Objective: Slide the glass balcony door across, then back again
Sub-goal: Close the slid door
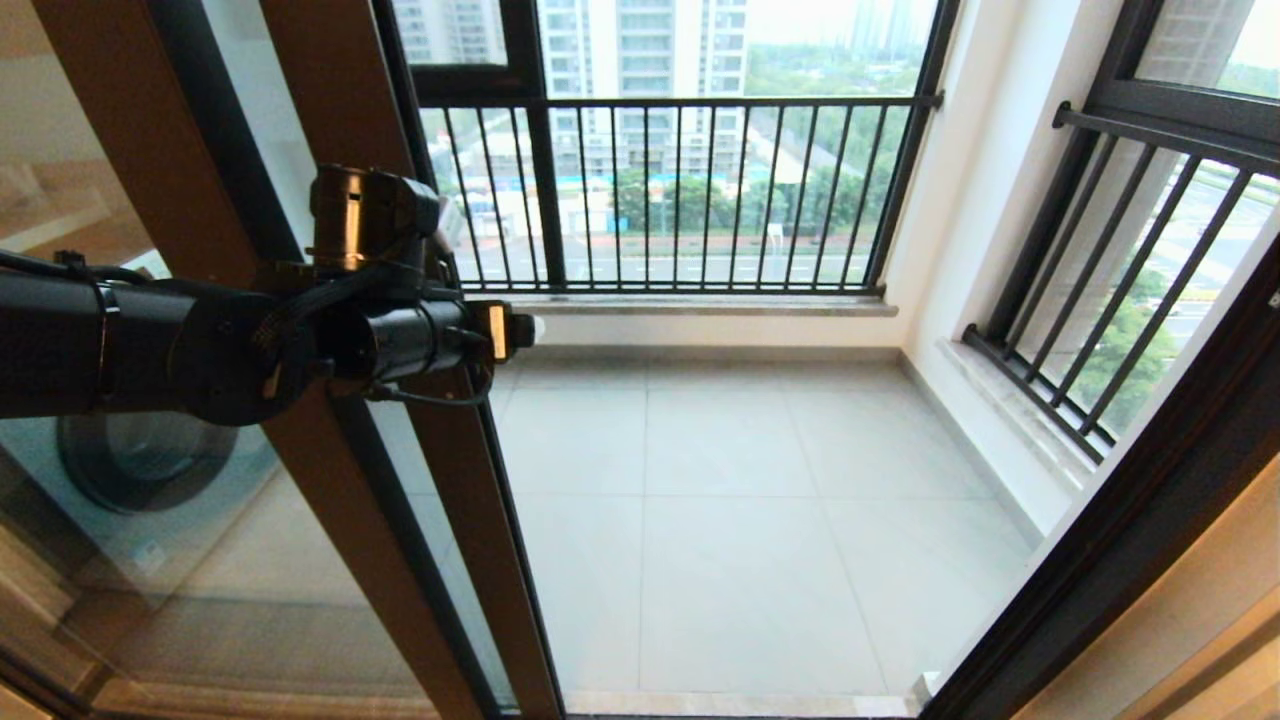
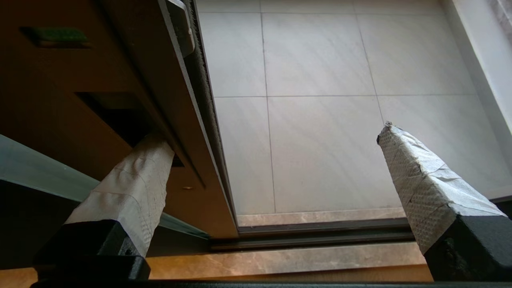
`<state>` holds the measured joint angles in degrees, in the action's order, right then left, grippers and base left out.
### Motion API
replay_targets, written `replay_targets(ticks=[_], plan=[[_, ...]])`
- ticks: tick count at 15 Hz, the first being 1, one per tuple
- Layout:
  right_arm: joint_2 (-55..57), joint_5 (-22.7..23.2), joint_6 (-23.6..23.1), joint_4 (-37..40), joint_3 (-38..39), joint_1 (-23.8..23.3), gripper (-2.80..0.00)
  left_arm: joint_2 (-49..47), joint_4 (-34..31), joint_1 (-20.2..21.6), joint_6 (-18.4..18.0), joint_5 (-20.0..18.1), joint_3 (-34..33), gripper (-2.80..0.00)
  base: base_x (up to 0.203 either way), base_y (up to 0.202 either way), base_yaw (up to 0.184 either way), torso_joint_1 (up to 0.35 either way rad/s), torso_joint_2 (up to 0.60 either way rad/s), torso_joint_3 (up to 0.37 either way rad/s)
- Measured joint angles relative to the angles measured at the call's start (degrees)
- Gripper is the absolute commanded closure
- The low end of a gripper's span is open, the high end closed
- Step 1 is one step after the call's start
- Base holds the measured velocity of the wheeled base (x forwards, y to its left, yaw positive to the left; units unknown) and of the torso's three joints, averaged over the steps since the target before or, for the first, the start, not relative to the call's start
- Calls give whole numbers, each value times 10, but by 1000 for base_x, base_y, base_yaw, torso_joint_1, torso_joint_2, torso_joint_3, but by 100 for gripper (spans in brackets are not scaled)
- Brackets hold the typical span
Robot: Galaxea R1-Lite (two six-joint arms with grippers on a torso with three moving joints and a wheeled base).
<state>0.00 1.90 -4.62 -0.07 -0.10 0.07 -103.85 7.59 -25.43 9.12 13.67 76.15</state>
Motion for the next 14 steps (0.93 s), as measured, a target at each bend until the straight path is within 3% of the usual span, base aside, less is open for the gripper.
replay_targets(ticks=[14], plan=[[0,0,0,0,0,0,0,-1,3,-21,1,-3,1,-280,0,0,0,0,0,0]])
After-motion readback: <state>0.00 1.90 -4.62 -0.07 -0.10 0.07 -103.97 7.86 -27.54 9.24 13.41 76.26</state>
